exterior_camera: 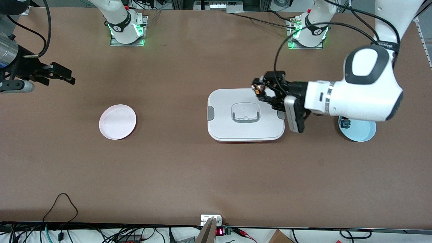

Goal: Transfer orange switch to right arm and place
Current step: 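Lift the orange switch with the left gripper toward the box, then reach the right gripper toward the orange switch held by the left gripper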

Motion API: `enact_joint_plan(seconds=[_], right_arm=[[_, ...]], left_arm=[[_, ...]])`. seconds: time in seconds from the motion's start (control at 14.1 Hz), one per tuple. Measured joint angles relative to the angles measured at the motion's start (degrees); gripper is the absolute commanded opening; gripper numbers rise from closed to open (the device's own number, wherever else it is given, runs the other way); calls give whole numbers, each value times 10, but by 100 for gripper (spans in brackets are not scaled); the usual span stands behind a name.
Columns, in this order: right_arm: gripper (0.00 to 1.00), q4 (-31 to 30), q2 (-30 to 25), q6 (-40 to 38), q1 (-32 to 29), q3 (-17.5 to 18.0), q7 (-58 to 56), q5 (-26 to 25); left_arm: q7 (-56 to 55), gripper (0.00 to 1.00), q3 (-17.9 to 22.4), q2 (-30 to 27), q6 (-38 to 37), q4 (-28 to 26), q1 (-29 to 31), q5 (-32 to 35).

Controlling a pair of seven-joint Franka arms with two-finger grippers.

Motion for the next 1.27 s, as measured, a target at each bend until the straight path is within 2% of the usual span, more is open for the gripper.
enact_joint_plan(seconds=[0.21, 0.35, 0.57, 0.78, 0.99, 1.27], right_arm=[[100, -1, 11, -13, 1, 3, 0, 80], [100, -1, 25, -31, 1, 4, -2, 152], [100, -2, 43, -42, 4, 5, -36, 252], [100, -7, 58, -48, 19, 8, -60, 351], [100, -14, 71, -48, 50, 9, -60, 435], [100, -50, 75, -48, 74, 10, -78, 517]], left_arm=[[71, 0, -44, -8, 52, -3, 0, -3], [167, 0, -72, -9, 91, -22, 15, -17], [365, 0, -118, -9, 162, -82, 68, -104], [499, 0, -153, -8, 258, -133, 75, -205], [560, 0, -196, -9, 350, -159, 63, -245], [599, 0, -200, -8, 376, -170, 45, -257]])
